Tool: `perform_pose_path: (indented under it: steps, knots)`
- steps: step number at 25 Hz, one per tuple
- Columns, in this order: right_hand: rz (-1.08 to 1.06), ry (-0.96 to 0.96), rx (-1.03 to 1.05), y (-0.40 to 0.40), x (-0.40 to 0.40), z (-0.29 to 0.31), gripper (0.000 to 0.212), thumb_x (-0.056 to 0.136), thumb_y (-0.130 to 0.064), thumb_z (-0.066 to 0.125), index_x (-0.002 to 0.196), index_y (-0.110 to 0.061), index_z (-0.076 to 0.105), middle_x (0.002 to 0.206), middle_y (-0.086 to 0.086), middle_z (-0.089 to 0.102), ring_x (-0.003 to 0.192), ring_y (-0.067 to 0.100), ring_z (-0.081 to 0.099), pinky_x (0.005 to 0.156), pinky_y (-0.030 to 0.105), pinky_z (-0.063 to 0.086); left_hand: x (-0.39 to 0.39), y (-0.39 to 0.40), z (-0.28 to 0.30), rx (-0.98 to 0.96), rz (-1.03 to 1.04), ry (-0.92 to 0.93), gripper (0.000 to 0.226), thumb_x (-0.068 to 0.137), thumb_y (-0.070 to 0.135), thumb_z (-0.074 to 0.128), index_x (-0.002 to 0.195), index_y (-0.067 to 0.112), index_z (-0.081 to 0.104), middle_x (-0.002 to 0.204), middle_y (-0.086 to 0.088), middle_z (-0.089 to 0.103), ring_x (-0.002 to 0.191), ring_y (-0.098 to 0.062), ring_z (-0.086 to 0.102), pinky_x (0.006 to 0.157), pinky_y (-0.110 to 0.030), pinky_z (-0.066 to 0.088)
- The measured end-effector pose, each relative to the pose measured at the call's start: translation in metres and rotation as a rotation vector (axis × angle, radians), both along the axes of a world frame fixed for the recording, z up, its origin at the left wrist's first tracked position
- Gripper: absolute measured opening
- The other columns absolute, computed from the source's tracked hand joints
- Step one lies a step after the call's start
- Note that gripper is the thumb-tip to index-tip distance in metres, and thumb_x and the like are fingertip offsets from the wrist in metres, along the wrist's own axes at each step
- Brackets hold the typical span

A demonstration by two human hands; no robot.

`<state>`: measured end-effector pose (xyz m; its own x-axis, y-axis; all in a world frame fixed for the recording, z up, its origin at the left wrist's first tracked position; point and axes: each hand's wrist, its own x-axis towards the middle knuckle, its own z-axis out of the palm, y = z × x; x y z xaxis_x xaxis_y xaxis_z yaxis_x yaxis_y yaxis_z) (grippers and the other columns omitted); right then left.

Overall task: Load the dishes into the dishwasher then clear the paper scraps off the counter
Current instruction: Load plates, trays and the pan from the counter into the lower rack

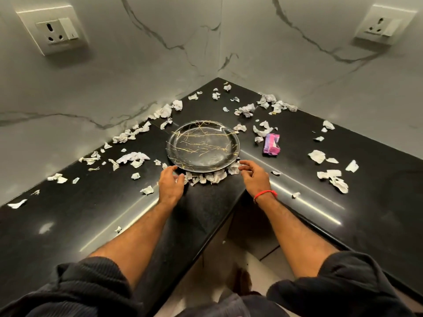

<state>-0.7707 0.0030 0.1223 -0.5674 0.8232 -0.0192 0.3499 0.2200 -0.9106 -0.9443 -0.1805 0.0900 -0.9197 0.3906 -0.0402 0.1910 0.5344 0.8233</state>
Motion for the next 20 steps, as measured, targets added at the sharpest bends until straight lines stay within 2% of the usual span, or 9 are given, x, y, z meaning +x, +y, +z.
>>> perform_pose_path:
  steps: [3, 5, 7, 8, 12, 15, 17, 19, 20]
  knots:
    - [0.071, -0.085, -0.025, 0.031, -0.023, -0.003, 0.046, 0.091, -0.003, 0.053, 0.133, -0.021, 0.057, 0.111, -0.003, 0.064, 0.101, 0.014, 0.063, 0.09, 0.024, 0.048, -0.019, 0.028, -0.003, -0.048, 0.119, -0.101, 0.038, 0.096, 0.029, 0.063, 0.127, 0.008, 0.062, 0.126, -0.013, 0.064, 0.108, -0.03, 0.064, 0.094, -0.034, 0.045]
    - [0.158, -0.152, -0.093, 0.051, -0.04, -0.011, 0.059, 0.087, -0.01, 0.059, 0.139, -0.035, 0.047, 0.119, -0.008, 0.061, 0.105, 0.01, 0.06, 0.097, 0.03, 0.048, -0.031, 0.044, -0.001, -0.057, 0.248, -0.196, 0.037, 0.093, 0.038, 0.065, 0.117, 0.01, 0.065, 0.117, -0.012, 0.069, 0.109, -0.033, 0.063, 0.088, -0.036, 0.046]
    - [0.242, -0.19, -0.12, 0.07, -0.056, -0.028, 0.064, 0.079, -0.022, 0.064, 0.133, -0.049, 0.042, 0.124, -0.01, 0.063, 0.112, 0.013, 0.061, 0.101, 0.042, 0.05, -0.037, 0.055, 0.001, -0.064, 0.364, -0.27, 0.044, 0.089, 0.042, 0.07, 0.121, 0.014, 0.063, 0.118, -0.008, 0.069, 0.111, -0.031, 0.062, 0.09, -0.035, 0.046]
    - [0.265, -0.198, -0.12, 0.078, -0.063, -0.039, 0.065, 0.076, -0.027, 0.066, 0.132, -0.05, 0.041, 0.125, -0.01, 0.063, 0.115, 0.015, 0.06, 0.101, 0.045, 0.05, -0.037, 0.058, 0.002, -0.081, 0.397, -0.285, 0.048, 0.087, 0.042, 0.073, 0.124, 0.015, 0.06, 0.119, -0.006, 0.068, 0.112, -0.03, 0.062, 0.089, -0.034, 0.045]
    - [0.319, -0.235, -0.104, 0.086, -0.074, -0.037, 0.077, 0.083, -0.022, 0.07, 0.147, -0.038, 0.031, 0.134, -0.005, 0.057, 0.122, 0.015, 0.05, 0.108, 0.038, 0.041, -0.042, 0.069, 0.001, -0.138, 0.453, -0.286, 0.043, 0.083, 0.039, 0.076, 0.119, 0.02, 0.06, 0.109, -0.003, 0.068, 0.098, -0.027, 0.061, 0.08, -0.033, 0.045]
    - [0.337, -0.229, -0.138, 0.093, -0.075, -0.039, 0.084, 0.079, -0.028, 0.074, 0.146, -0.043, 0.024, 0.131, -0.001, 0.061, 0.118, 0.021, 0.058, 0.106, 0.045, 0.045, -0.051, 0.072, 0.007, -0.08, 0.491, -0.245, 0.034, 0.082, 0.029, 0.073, 0.113, 0.018, 0.062, 0.102, -0.004, 0.07, 0.089, -0.022, 0.06, 0.076, -0.033, 0.046]
    - [0.301, -0.226, -0.137, 0.097, -0.076, -0.033, 0.079, 0.082, -0.027, 0.073, 0.146, -0.033, 0.027, 0.133, 0.004, 0.06, 0.123, 0.027, 0.056, 0.107, 0.044, 0.044, -0.059, 0.073, 0.014, 0.014, 0.489, -0.251, 0.036, 0.082, 0.026, 0.072, 0.115, 0.019, 0.059, 0.102, -0.004, 0.071, 0.088, -0.024, 0.066, 0.076, -0.037, 0.055]
    - [0.25, -0.203, -0.133, 0.1, -0.077, -0.029, 0.077, 0.087, -0.022, 0.07, 0.15, -0.019, 0.027, 0.139, 0.007, 0.053, 0.13, 0.027, 0.049, 0.108, 0.037, 0.038, -0.064, 0.072, 0.025, 0.136, 0.429, -0.279, 0.039, 0.086, 0.02, 0.073, 0.121, 0.019, 0.055, 0.1, -0.007, 0.072, 0.079, -0.025, 0.071, 0.062, -0.039, 0.06]
    - [0.225, -0.177, -0.136, 0.101, -0.076, -0.026, 0.075, 0.09, -0.02, 0.068, 0.151, -0.013, 0.025, 0.138, 0.008, 0.053, 0.129, 0.026, 0.049, 0.106, 0.034, 0.037, -0.065, 0.07, 0.032, 0.188, 0.39, -0.29, 0.04, 0.089, 0.017, 0.071, 0.124, 0.017, 0.053, 0.099, -0.007, 0.072, 0.075, -0.024, 0.071, 0.052, -0.034, 0.057]
